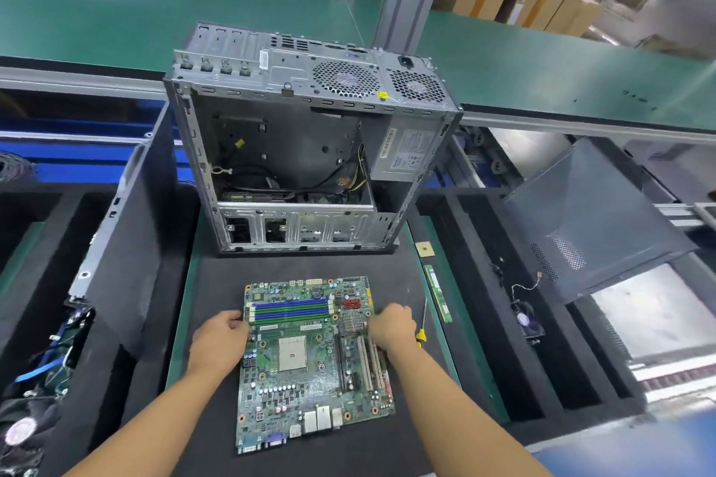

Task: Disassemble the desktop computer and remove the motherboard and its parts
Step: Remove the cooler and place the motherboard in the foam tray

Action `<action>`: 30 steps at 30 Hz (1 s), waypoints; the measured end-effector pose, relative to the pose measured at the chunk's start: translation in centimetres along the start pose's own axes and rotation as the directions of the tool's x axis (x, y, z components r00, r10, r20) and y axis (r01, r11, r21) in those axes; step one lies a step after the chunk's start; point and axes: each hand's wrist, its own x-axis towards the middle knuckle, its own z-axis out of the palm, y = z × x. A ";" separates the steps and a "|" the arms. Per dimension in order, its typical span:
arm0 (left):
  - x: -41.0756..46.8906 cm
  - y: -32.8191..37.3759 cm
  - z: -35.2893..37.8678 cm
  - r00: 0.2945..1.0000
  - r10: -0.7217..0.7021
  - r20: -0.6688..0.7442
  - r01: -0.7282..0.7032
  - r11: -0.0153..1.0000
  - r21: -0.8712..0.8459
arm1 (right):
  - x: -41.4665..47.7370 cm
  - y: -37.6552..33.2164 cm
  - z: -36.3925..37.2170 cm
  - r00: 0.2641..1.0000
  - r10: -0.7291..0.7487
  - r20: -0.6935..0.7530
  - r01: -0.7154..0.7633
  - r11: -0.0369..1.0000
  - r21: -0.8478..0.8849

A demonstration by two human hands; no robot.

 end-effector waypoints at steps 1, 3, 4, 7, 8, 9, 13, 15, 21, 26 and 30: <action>0.0 0.1 0.0 1.000 -0.022 0.002 0.022 1.000 -0.012 | 0.3 0.0 0.1 1.000 0.016 0.010 -0.016 1.000 0.020; 0.0 0.2 -0.1 0.997 -0.075 0.006 0.075 0.996 -0.055 | 0.7 0.1 0.4 0.999 0.038 0.021 -0.039 0.998 0.054; 0.0 0.3 0.0 0.995 -0.100 0.009 0.100 0.991 -0.089 | 0.6 0.0 0.5 0.998 0.050 0.029 -0.052 0.996 0.075; -0.1 0.5 0.2 0.990 -0.141 0.004 0.140 0.979 -0.146 | 0.5 -0.1 1.1 0.996 0.065 0.066 -0.076 0.979 0.189; -0.2 0.6 0.2 0.989 -0.149 -0.003 0.147 0.978 -0.147 | 0.5 -0.2 1.2 0.994 0.067 0.088 -0.086 0.966 0.243; -0.3 0.7 0.2 0.987 -0.158 -0.012 0.154 0.976 -0.151 | 0.7 -0.2 1.3 0.992 0.064 0.106 -0.093 0.951 0.296; -0.3 1.1 0.0 0.979 -0.202 -0.004 0.196 0.955 -0.221 | 1.2 -0.1 -0.1 0.985 0.077 0.157 -0.147 0.847 0.510; -0.1 1.2 0.0 0.977 -0.215 -0.004 0.207 0.946 -0.251 | 1.4 0.2 -0.9 0.975 0.089 0.203 -0.194 0.786 0.588; 0.8 1.4 0.6 0.965 -0.263 -0.006 0.249 0.920 -0.301 | 0.7 1.7 -3.2 0.919 0.006 0.394 -0.323 0.586 0.743; 1.0 2.5 0.9 0.954 -0.301 0.014 0.289 0.902 -0.320 | 0.3 2.2 -4.9 0.890 -0.051 0.453 -0.341 0.585 0.736; 0.8 3.4 1.8 0.959 -0.280 0.053 0.283 0.916 -0.284 | -1.2 2.4 -6.7 0.862 -0.088 0.499 -0.358 0.590 0.724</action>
